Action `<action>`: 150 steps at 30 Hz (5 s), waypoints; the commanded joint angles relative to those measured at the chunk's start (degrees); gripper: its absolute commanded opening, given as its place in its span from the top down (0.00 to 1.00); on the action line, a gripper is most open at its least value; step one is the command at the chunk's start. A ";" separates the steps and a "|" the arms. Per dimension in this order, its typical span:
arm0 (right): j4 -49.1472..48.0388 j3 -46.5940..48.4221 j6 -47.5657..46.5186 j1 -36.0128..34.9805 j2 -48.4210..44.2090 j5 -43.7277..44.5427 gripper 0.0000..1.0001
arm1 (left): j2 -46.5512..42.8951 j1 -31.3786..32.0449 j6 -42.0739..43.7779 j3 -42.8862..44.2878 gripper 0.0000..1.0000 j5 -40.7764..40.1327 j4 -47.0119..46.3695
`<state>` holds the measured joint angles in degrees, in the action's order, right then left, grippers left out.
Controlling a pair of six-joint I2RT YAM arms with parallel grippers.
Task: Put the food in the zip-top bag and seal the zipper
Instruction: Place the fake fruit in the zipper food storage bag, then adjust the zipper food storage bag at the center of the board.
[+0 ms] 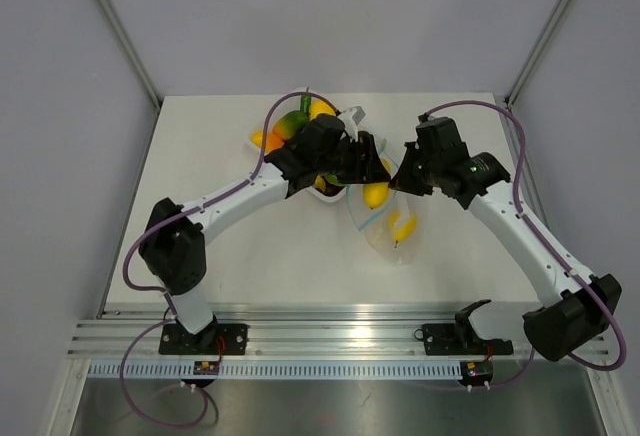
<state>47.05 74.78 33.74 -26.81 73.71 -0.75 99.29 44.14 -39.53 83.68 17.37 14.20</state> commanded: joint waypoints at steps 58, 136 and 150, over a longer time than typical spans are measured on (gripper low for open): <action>6.74 -5.27 2.04 -0.88 -7.17 10.42 1.00 | 0.93 6.40 6.74 12.91 1.00 -5.59 23.51; 6.75 -8.42 3.62 -0.79 -16.23 11.65 0.76 | 0.47 6.84 9.21 10.10 1.00 -3.57 21.23; 9.47 7.06 -1.75 -0.88 -13.68 18.24 1.00 | -1.20 7.36 9.12 23.29 1.00 -3.74 25.71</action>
<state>55.79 82.00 33.56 -27.33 60.86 14.57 100.64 51.27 -30.26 105.54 14.50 40.45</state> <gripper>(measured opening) 0.011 0.007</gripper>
